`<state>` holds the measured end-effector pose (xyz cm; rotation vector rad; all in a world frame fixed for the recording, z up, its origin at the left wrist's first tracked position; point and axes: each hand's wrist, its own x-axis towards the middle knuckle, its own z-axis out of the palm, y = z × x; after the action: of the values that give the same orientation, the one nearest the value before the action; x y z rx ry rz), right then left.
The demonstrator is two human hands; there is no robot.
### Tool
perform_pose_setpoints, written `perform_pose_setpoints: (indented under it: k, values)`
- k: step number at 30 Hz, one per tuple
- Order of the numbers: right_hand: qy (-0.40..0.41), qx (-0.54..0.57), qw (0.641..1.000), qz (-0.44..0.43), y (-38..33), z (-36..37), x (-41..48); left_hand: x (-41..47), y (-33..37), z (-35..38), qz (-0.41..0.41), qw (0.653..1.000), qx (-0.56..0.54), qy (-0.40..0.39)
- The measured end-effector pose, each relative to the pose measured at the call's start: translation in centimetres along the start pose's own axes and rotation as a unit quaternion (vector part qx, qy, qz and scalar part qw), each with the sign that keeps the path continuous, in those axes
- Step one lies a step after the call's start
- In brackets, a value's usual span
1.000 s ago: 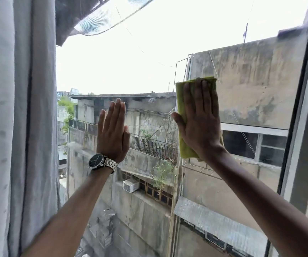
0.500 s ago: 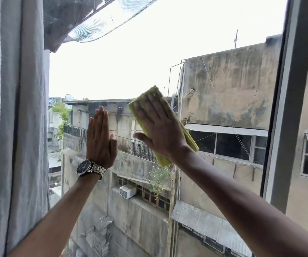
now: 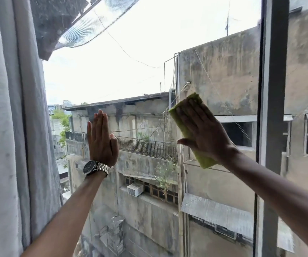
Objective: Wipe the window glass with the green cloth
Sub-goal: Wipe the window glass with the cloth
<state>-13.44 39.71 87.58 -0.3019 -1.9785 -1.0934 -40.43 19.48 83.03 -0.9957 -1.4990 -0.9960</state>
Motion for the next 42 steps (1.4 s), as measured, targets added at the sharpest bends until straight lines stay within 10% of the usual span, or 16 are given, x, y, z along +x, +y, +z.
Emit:
perform_pose_setpoints:
  k: [8,26,32,42]
  values:
    - [0.112,0.078,0.971,0.194,-5.2,-1.6,11.6,0.0,-0.8,1.0,0.015,1.000,0.010,0.025]
    - [-0.002,0.002,0.982,-0.191,-3.5,1.4,-0.5,-0.4,-0.5,0.7,0.031,0.998,0.019,0.045]
    - [0.090,-0.002,0.996,-0.015,3.5,-0.3,3.1,-0.5,-1.1,1.4,0.035,0.997,0.021,0.065]
    - [0.123,0.120,0.968,0.185,-8.9,-1.7,12.3,-0.6,-1.3,2.1,0.036,0.995,0.075,0.058]
